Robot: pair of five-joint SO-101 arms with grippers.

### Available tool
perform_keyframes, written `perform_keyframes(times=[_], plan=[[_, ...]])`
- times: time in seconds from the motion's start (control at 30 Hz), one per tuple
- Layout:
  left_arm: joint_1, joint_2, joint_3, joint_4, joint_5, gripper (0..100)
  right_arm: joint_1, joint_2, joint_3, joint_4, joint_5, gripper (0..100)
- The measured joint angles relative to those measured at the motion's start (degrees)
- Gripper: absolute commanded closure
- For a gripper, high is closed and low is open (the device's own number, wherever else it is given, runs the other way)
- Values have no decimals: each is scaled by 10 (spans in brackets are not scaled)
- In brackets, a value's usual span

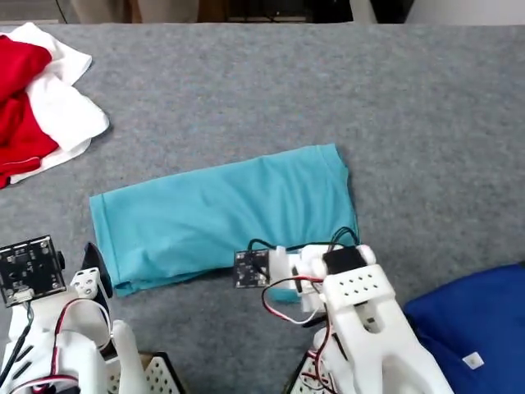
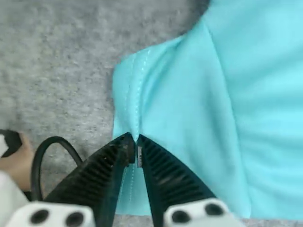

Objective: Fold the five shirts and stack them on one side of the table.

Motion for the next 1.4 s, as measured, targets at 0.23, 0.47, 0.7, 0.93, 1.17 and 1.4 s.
perform_keyframes(times=[0.23,0.47,0.7,0.93,1.17,1.4], plan=[[0,0,0,0,0,850,33,0,-43,0,0,993],[0,0,0,0,0,850,39,1,-161,0,0,993],[0,0,0,0,0,850,39,100,-258,-45,7,993],[0,0,0,0,0,850,40,295,-415,-71,7,991],[0,0,0,0,0,850,47,461,-581,0,7,784],[0,0,0,0,0,850,69,501,-703,117,7,631]])
